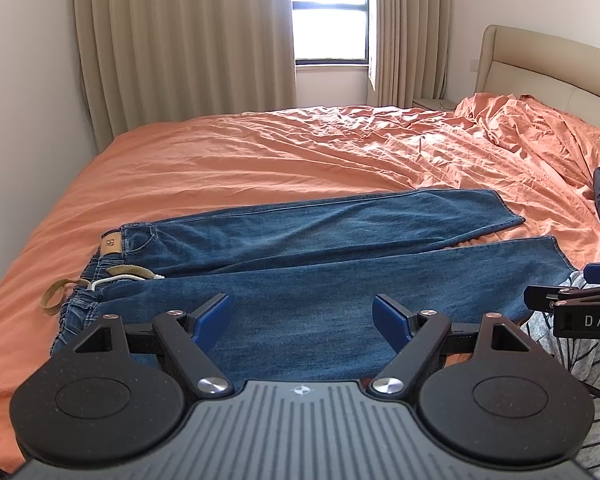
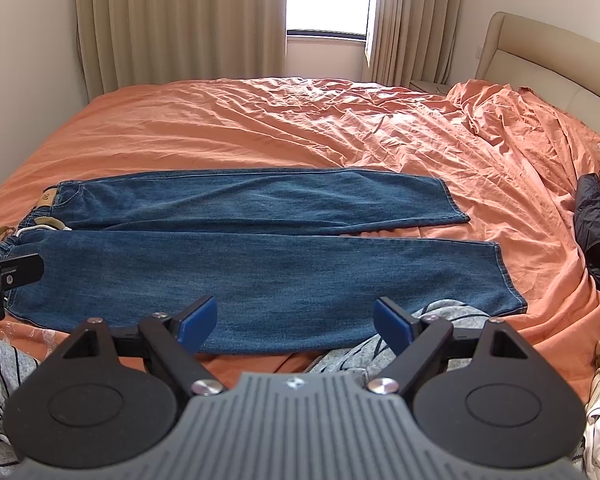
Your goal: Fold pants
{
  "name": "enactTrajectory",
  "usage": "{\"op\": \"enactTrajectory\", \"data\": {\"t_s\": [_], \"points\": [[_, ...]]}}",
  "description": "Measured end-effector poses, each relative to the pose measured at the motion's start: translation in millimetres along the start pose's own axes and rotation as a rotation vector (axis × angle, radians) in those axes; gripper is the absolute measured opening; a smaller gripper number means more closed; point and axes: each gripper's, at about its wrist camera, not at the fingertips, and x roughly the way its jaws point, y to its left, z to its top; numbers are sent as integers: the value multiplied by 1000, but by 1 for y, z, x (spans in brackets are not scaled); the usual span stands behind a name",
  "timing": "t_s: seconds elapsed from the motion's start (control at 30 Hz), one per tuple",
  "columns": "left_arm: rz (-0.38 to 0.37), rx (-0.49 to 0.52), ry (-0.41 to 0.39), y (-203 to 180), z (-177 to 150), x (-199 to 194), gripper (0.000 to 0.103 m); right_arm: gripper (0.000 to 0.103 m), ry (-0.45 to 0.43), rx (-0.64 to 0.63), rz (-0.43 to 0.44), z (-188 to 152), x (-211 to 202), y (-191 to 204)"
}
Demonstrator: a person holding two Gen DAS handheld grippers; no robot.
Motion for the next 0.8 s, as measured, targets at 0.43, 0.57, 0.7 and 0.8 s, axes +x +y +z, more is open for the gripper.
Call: {"op": "enactTrajectory", "data": {"t_s": [0.43,0.57,0.7,0.8], "points": [[-23,-54,16,76,-5,14,76,82,-176,-10,87,0,31,-22],[-51,-147,52,133,-2,32,57,82,-153,16,151,10,57,-33],[-24,-247,63,202,-1,52,54,81,-104,54,213,18,96,-45],[3,-274,109,246,-7,70,61,81,-97,57,199,17,119,-49]]}}
